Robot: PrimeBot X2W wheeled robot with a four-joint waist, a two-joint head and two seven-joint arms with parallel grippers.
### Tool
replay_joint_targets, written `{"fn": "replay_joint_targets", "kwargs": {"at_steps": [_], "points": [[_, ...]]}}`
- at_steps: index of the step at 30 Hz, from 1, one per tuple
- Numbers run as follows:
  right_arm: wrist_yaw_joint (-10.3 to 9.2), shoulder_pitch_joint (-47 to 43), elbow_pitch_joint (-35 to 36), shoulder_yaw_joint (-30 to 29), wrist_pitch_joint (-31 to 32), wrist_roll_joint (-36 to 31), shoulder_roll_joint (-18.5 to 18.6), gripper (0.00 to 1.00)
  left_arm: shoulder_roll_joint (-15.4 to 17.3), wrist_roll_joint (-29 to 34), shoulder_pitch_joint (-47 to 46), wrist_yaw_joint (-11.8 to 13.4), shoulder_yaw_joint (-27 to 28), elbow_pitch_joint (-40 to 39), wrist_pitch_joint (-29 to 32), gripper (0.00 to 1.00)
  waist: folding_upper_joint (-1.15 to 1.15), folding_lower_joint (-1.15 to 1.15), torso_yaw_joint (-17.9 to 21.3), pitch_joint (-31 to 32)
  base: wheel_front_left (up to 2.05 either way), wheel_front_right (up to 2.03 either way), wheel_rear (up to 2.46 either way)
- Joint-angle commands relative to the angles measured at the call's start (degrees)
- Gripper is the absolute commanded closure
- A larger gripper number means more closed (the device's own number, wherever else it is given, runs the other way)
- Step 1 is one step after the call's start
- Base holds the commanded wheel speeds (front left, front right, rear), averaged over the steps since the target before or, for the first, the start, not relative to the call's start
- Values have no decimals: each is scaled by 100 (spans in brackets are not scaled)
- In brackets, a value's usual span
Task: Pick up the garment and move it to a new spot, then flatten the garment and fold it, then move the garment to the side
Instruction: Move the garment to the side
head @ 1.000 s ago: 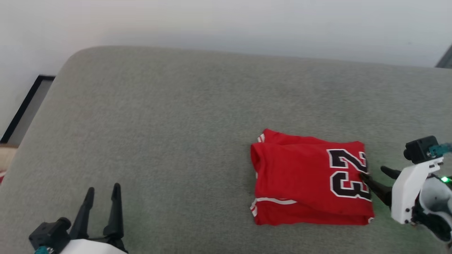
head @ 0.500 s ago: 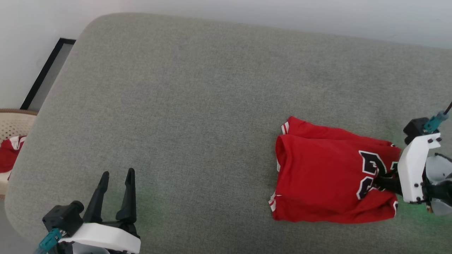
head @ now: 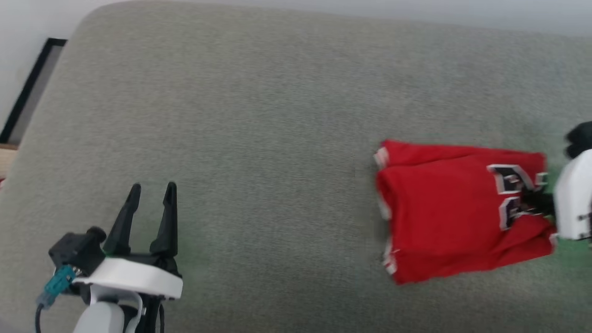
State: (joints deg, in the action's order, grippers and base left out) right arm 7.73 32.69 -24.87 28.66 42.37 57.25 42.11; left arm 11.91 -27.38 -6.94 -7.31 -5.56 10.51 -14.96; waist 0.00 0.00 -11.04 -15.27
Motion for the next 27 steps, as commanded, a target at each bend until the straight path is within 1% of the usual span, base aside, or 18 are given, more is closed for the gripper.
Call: {"fn": "replay_joint_targets", "kwargs": {"at_steps": [1,9,16,23,27], "points": [[-38,57,-46,-72,-36,-64,137,100,27,30,-143,-18,-29,-24,-30,0,0,0,151,-84,0,0,0],[-36,425,-27,-458,-374,-260,535,100,160,103,-681,-18,-381,-52,-30,0,0,0,724,-384,0,0,0],[-36,769,-237,-667,-818,-525,835,100,261,170,-1176,-18,-750,-46,-29,0,0,0,1241,-701,0,0,0],[-36,1155,-455,-578,-1424,-960,1235,100,407,217,-1641,-18,-1111,-78,-30,0,0,0,1687,-1037,0,0,0],[-35,1423,-713,-544,-1867,-1346,1301,100,483,197,-1906,-18,-1314,-76,-30,0,0,0,1863,-1198,0,0,0]]}}
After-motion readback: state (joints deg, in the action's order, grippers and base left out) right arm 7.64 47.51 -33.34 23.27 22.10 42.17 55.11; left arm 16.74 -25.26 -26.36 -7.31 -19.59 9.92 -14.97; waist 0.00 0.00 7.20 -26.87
